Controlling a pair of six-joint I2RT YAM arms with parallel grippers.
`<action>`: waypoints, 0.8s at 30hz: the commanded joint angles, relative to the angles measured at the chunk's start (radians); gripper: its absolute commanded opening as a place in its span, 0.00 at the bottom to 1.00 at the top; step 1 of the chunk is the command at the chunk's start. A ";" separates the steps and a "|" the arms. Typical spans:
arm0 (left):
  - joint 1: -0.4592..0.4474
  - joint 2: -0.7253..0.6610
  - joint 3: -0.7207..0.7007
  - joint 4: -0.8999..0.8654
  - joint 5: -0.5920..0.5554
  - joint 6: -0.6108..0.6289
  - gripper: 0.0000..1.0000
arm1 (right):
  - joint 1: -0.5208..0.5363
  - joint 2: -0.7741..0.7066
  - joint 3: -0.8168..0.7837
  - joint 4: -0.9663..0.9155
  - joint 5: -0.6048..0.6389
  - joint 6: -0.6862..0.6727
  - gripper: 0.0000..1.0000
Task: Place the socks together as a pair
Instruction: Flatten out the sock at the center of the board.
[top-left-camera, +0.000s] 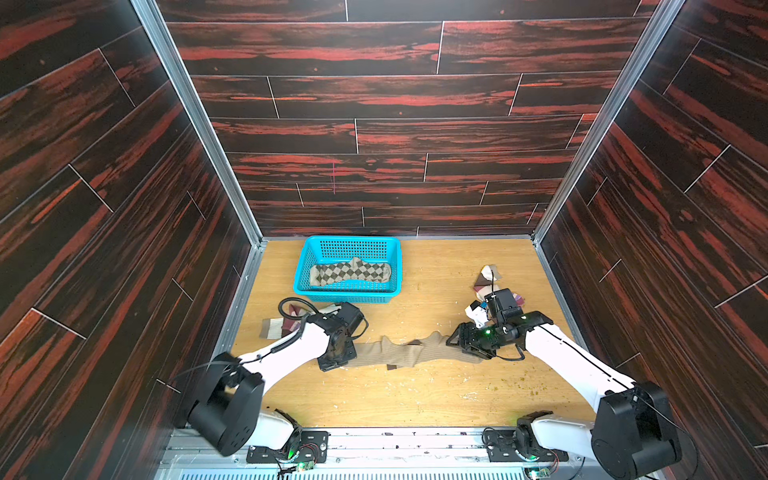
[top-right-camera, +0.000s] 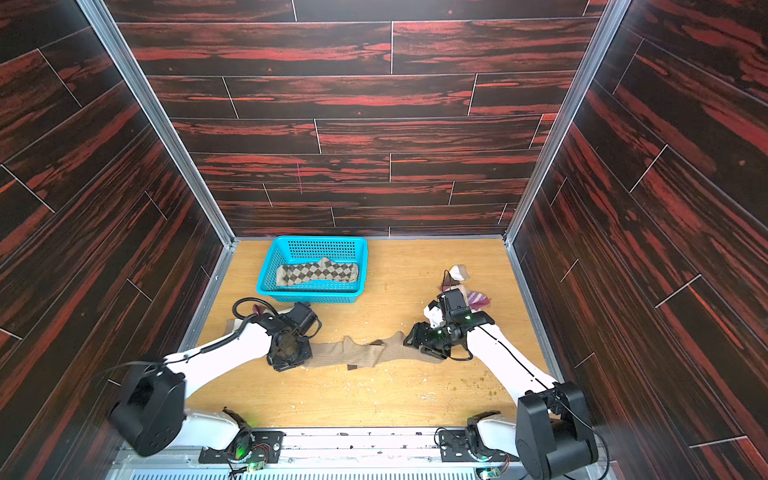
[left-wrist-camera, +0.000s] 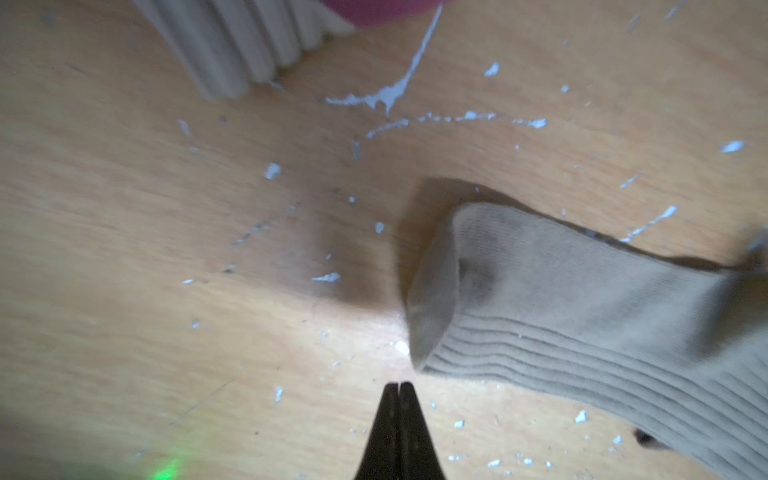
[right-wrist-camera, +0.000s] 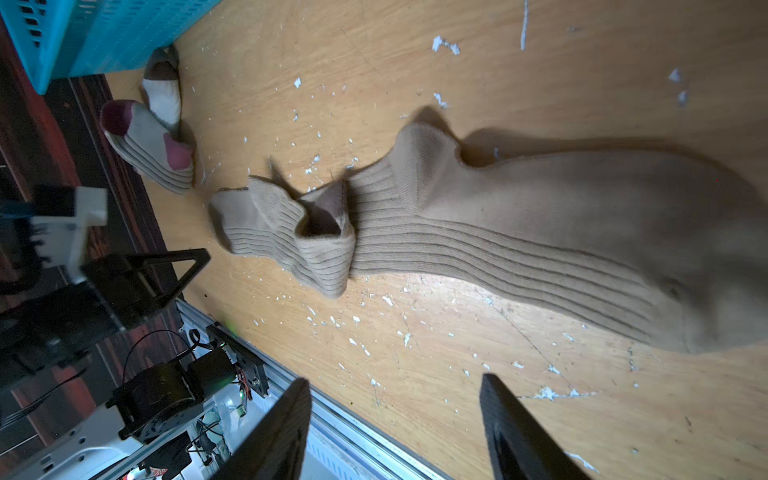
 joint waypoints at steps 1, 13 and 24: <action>0.007 -0.105 0.052 -0.102 -0.054 0.007 0.04 | 0.007 -0.009 0.008 -0.016 -0.002 -0.013 0.67; 0.011 -0.068 -0.048 0.104 0.038 -0.037 0.66 | 0.007 0.005 0.027 -0.017 -0.018 -0.023 0.68; 0.041 0.134 -0.029 0.116 0.000 0.013 0.31 | 0.007 -0.039 0.009 -0.043 -0.010 -0.021 0.67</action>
